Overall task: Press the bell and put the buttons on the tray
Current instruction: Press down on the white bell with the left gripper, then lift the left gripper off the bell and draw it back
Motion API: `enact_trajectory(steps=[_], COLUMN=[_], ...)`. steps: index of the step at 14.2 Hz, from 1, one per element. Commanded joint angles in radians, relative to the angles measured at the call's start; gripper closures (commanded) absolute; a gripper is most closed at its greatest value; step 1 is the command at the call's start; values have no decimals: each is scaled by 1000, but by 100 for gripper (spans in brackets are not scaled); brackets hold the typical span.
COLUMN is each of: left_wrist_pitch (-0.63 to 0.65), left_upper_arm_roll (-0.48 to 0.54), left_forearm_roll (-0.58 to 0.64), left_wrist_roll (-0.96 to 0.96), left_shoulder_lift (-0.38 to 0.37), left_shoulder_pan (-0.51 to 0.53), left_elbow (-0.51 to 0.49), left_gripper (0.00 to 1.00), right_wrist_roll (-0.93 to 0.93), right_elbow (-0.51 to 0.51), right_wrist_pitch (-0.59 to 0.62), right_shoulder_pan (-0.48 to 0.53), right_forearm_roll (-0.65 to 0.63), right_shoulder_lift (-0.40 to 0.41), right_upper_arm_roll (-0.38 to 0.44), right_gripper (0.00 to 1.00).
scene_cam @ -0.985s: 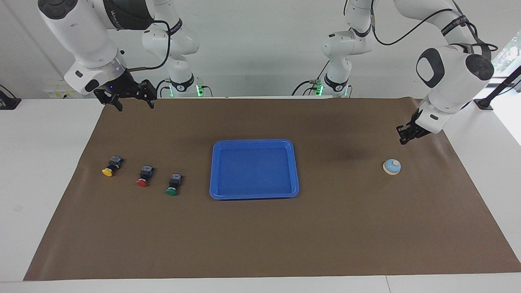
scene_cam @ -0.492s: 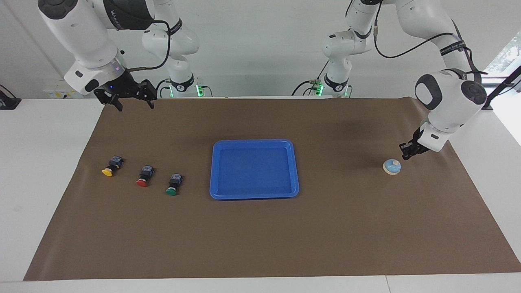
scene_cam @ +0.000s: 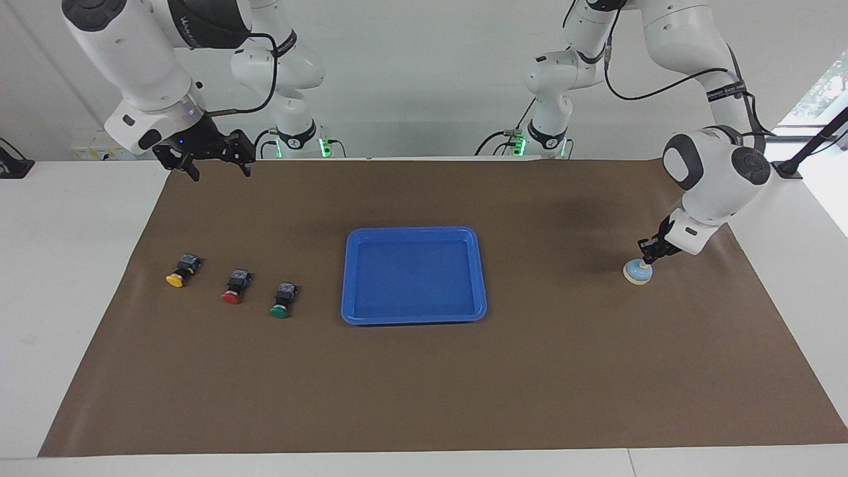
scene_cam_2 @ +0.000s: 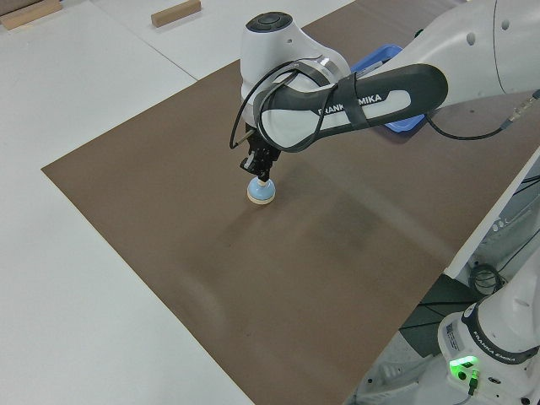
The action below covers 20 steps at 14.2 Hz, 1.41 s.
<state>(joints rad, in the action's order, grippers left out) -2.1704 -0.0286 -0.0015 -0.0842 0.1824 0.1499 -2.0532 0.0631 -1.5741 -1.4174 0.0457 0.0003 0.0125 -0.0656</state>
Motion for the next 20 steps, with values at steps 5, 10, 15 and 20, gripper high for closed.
enact_trajectory(steps=[5, 10, 15, 20], left_wrist_pitch=[90, 473, 604, 702], left_upper_arm_roll=[1, -5, -10, -10], left_forearm_roll=[6, 6, 3, -2], left_wrist_roll=[-11, -3, -2, 15], left_shoulder_lift=[9, -9, -139, -182], left_shoulder_pan=[-7, -13, -35, -61], left_elbow=[68, 338, 366, 355], left_gripper=[100, 100, 0, 0], right_wrist_roll=[23, 23, 23, 23], right_elbow=[9, 9, 9, 9], right_wrist_pitch=[14, 14, 14, 14], right_shoulder_pan=[3, 5, 3, 3], right_forearm_roll=[-13, -13, -13, -13], right_shoulder_lift=[4, 4, 4, 4], right_upper_arm_roll=[0, 0, 0, 0], right_gripper=[0, 0, 0, 0])
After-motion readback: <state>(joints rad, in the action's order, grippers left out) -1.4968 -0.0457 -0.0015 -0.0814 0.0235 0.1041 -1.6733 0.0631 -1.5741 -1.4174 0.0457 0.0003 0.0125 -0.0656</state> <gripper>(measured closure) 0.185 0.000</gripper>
